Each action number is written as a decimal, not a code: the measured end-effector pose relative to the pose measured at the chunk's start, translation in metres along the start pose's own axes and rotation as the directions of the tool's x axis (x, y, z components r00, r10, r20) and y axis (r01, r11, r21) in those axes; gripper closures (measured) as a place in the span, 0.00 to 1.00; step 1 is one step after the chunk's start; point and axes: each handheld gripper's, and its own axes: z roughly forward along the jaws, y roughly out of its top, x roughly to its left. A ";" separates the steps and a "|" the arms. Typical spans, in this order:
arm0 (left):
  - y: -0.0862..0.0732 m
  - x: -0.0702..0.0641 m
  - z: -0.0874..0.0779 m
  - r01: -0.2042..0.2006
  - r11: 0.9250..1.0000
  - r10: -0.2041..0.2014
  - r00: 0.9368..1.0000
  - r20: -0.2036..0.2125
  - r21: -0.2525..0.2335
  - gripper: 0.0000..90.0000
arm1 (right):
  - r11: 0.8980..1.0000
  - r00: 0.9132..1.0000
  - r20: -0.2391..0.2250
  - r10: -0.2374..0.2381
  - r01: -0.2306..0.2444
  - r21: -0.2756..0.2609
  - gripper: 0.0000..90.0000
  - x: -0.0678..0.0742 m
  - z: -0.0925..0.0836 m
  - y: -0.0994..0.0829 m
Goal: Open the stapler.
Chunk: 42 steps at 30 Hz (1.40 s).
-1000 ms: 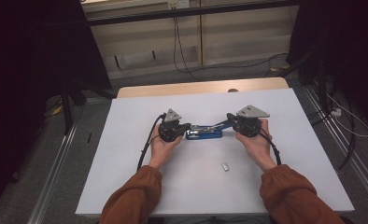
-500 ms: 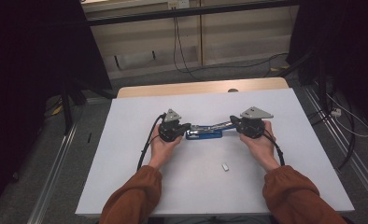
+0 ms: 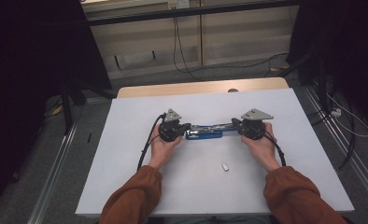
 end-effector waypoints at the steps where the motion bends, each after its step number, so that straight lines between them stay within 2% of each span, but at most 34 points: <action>1: 0.000 0.000 0.000 -0.004 1.000 0.004 1.000 -0.001 0.001 1.00 | 1.000 1.000 -0.001 0.001 -0.001 0.000 1.00 0.000 0.000 0.000; 10: 0.000 -0.001 0.000 -0.005 1.000 0.005 1.000 -0.009 -0.001 1.00 | 0.999 0.999 -0.013 0.037 -0.037 -0.002 1.00 -0.003 0.000 0.000; 15: 0.003 -0.001 -0.002 0.017 1.000 -0.017 1.000 0.001 -0.023 1.00 | 0.999 0.999 -0.010 0.034 -0.033 0.009 1.00 -0.003 0.000 0.000; 21: 0.003 -0.002 -0.003 0.016 1.000 -0.016 1.000 0.000 -0.025 1.00 | 0.999 0.999 -0.024 0.039 -0.039 -0.003 1.00 -0.003 -0.001 0.000; 24: 0.004 -0.001 -0.004 0.054 0.998 -0.053 0.998 0.017 -0.037 1.00 | 0.999 0.999 -0.019 0.043 -0.043 -0.009 0.96 -0.002 -0.001 0.000; 25: 0.004 -0.002 -0.004 0.061 0.997 -0.060 0.998 0.021 -0.037 0.97 | 0.999 0.999 -0.016 0.039 -0.039 -0.009 0.95 -0.002 -0.001 0.000; 27: 0.006 -0.005 -0.004 0.032 0.999 -0.032 0.999 -0.003 -0.041 0.93 | 0.999 0.999 -0.023 0.043 -0.043 -0.018 0.94 -0.002 -0.001 0.001; 33: 0.008 -0.004 -0.009 0.048 0.996 -0.048 0.999 -0.008 -0.074 0.82 | 0.998 0.998 -0.047 0.043 -0.045 -0.046 0.86 -0.001 -0.003 0.003; 37: 0.009 -0.003 -0.013 0.065 0.994 -0.067 0.998 -0.020 -0.088 0.70 | 0.997 0.997 -0.062 0.037 -0.041 -0.073 0.72 -0.001 -0.004 0.005; 39: 0.009 -0.003 -0.015 0.063 0.993 -0.066 0.997 -0.028 -0.098 0.62 | 0.996 0.998 -0.062 0.033 -0.038 -0.084 0.59 0.000 -0.005 0.005; 42: 0.010 -0.004 -0.017 0.063 0.994 -0.067 0.997 -0.040 -0.093 0.47 | 0.995 0.997 -0.070 0.031 -0.037 -0.091 0.48 0.002 -0.005 0.006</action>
